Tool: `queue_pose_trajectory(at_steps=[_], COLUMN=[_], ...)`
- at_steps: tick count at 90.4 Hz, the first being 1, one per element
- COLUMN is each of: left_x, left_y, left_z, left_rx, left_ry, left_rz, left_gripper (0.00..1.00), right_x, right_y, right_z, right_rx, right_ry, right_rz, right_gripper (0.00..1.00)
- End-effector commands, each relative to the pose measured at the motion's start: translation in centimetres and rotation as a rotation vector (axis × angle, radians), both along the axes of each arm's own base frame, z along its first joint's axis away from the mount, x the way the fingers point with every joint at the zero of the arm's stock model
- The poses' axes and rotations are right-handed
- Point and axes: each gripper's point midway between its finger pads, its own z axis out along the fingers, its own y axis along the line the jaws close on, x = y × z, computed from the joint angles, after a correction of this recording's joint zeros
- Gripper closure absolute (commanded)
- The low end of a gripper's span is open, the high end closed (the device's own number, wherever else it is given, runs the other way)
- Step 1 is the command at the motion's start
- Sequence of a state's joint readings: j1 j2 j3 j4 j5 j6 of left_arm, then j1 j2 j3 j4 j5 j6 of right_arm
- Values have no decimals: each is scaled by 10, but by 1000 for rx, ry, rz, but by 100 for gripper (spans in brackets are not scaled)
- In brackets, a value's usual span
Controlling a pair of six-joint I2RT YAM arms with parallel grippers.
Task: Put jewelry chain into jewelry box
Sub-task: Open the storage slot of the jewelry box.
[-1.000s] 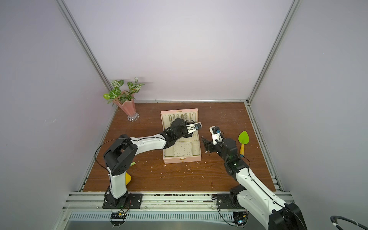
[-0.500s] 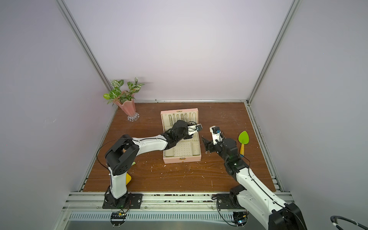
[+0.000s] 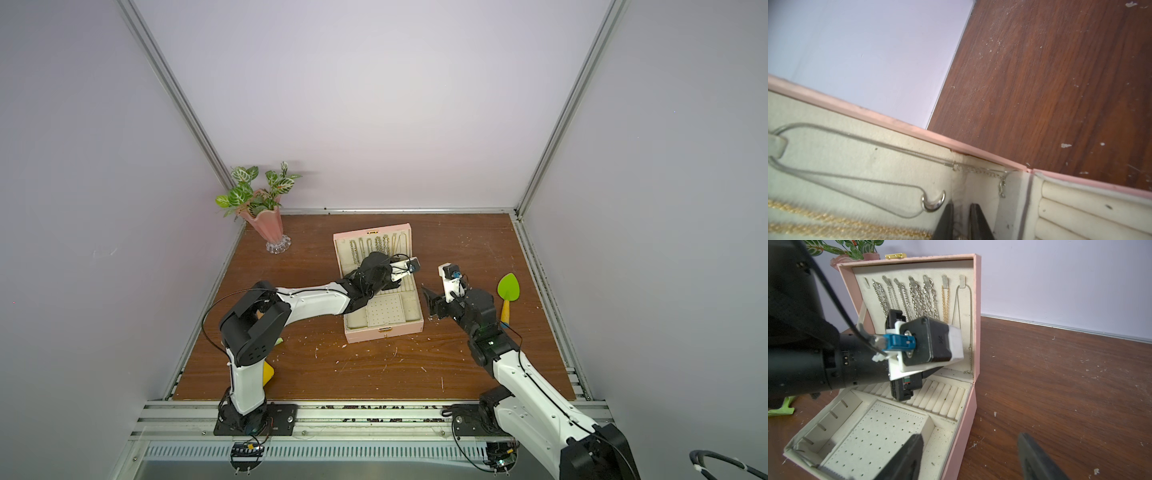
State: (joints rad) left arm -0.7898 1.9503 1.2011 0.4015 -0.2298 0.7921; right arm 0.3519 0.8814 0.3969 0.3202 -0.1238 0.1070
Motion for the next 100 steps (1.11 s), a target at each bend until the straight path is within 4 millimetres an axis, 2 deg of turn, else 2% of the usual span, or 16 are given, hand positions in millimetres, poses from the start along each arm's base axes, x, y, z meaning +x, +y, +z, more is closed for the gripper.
queue_pose_trajectory(at_steps=[1, 13, 37, 56, 68, 79, 94, 100], left_x=[1, 2, -7, -6, -8, -6, -2, -2], left_y=[9, 10, 14, 24, 26, 30, 37, 38], left_z=[-26, -20, 5, 9, 13, 10, 10, 7], left_rx=[40, 7, -135, -127, -150, -149, -155, -144], left_ry=[44, 36, 65, 56, 56, 59, 44, 43], left_rz=[30, 35, -11, 26, 30, 40, 52, 49], left_gripper=[90, 99, 99, 96, 89, 84, 75, 73], right_x=[-1, 1, 2, 8, 22, 34, 47, 55], right_y=[1, 2, 14, 25, 36, 49, 84, 91], right_z=[9, 7, 10, 12, 18, 9, 10, 4], right_rx=[33, 32, 72, 134, 304, 551, 743, 798], right_ry=[-26, -12, 16, 43, 122, 261, 337, 366], right_rz=[7, 6, 59, 74, 17, -56, -60, -87], right_gripper=[26, 26, 27, 29, 38, 47, 49, 51])
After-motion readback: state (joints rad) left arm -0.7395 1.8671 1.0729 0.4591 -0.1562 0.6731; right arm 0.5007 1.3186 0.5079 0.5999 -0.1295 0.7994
